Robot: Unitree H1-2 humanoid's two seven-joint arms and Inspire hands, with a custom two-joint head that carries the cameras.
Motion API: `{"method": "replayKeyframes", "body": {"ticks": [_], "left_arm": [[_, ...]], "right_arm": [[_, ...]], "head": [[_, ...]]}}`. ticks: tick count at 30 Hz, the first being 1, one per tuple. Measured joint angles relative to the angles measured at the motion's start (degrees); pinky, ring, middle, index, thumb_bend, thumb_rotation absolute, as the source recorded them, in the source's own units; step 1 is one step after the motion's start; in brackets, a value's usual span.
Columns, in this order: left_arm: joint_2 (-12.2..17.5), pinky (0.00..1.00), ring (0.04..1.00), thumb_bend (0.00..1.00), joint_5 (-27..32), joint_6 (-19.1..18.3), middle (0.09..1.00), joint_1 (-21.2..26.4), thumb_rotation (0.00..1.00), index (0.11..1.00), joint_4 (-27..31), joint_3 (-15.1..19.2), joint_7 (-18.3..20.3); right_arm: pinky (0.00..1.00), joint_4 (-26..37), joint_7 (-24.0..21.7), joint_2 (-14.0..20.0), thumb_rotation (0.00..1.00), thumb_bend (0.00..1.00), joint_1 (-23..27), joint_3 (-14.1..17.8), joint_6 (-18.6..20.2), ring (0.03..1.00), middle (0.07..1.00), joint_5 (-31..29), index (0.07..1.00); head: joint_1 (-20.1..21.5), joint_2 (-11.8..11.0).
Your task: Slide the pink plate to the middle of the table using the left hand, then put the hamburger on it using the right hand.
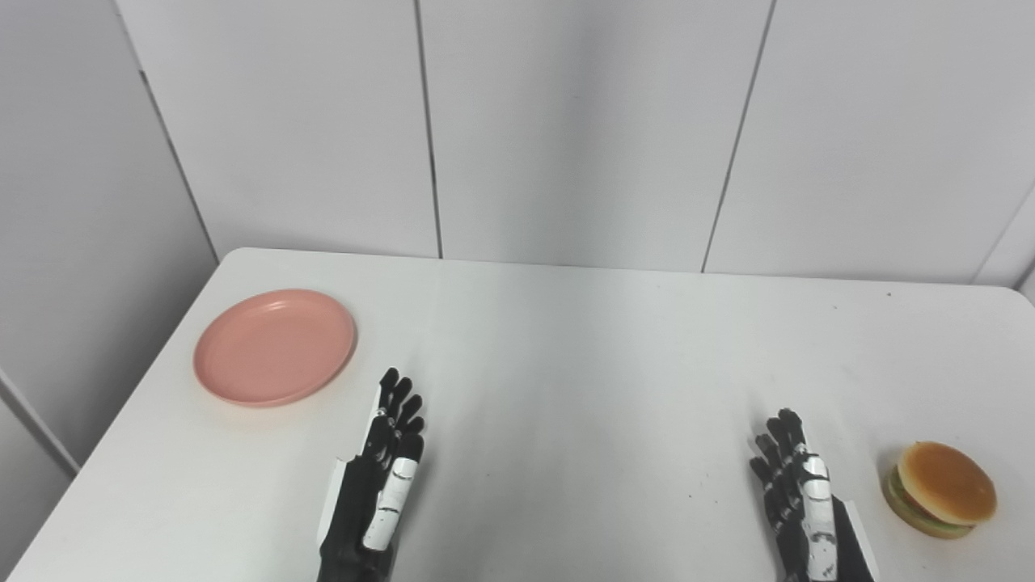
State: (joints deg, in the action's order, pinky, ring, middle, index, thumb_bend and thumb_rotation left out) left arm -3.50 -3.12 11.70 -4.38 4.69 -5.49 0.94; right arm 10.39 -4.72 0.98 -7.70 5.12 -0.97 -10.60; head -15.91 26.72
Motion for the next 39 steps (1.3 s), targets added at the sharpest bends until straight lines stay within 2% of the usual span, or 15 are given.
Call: {"method": "replayKeyframes", "body": {"ticks": [13, 17, 20, 24, 27, 29, 32, 35, 39], "left_arm": [[-0.47, 0.91, 0.955, 0.64, -0.89, 1.22, 0.992, 0.33, 0.85, 1.000, -0.51, -0.04, -0.44], [-0.53, 0.89, 0.941, 0.69, 0.39, 3.08, 0.971, 0.30, 0.82, 1.000, -0.79, 0.36, -0.44], [-0.95, 0.89, 0.927, 0.77, 2.64, 3.90, 0.950, 0.30, 0.78, 0.976, -0.93, 1.38, -0.43], [-1.78, 0.90, 0.899, 0.79, 10.48, -2.28, 0.928, 0.34, 0.76, 0.958, 0.89, 3.57, -0.44], [-2.02, 0.86, 0.871, 0.82, 12.24, -4.67, 0.889, 1.10, 0.77, 0.924, 1.57, 3.65, -0.45], [-2.08, 0.83, 0.867, 0.84, 11.92, -5.24, 0.880, 3.03, 0.77, 0.912, 1.61, 3.95, -0.48], [-0.79, 0.83, 0.866, 0.85, 11.28, -5.33, 0.877, 8.59, 0.76, 0.907, 1.68, 5.93, -0.75], [2.16, 0.84, 0.864, 0.88, 10.70, -5.55, 0.870, 14.43, 0.75, 0.898, 1.65, 8.64, -1.10], [5.11, 0.85, 0.865, 0.88, 11.74, -7.65, 0.867, 18.68, 0.76, 0.908, 1.55, 12.82, -2.09]], "right_arm": [[1.00, -0.18, -0.13, 0.63, 1.00, 0.72, 0.13, 0.03, 0.00, 1.000, 1.000, 0.52, 1.000], [1.00, -0.42, 0.04, 0.52, 1.00, 0.73, 0.15, -0.12, -0.55, 0.991, 1.000, 1.21, 0.995], [1.00, -0.86, 0.39, 0.46, 1.00, 0.77, 0.27, -0.31, -1.86, 0.988, 1.000, 2.10, 0.986], [1.00, -1.09, 0.46, 0.37, 1.00, 0.80, 0.64, -0.69, -2.31, 0.987, 1.000, 2.09, 0.981], [1.00, -1.08, 0.62, 0.30, 1.00, 0.82, 0.90, -1.00, -2.31, 0.985, 0.998, 2.07, 0.977], [1.00, -1.08, 0.76, 0.26, 1.00, 0.82, 0.97, -1.09, -2.31, 0.983, 0.996, 2.07, 0.975], [1.00, -1.26, 1.04, 0.18, 1.00, 0.82, 1.21, -1.16, -2.32, 0.982, 0.995, 2.03, 0.974], [1.00, -1.36, 1.17, 0.13, 1.00, 0.82, 1.38, -1.26, -2.32, 0.986, 0.999, 1.98, 0.975], [1.00, -1.35, 1.59, 0.07, 1.00, 0.82, 1.44, -1.43, -2.32, 0.987, 1.000, 2.01, 0.980]], "head": [[0.62, -0.44], [2.28, -0.79], [3.08, -1.05], [3.60, -1.14], [3.52, -1.32], [3.34, -1.49], [3.25, -1.67], [3.43, -2.02], [3.34, -2.11]]}}
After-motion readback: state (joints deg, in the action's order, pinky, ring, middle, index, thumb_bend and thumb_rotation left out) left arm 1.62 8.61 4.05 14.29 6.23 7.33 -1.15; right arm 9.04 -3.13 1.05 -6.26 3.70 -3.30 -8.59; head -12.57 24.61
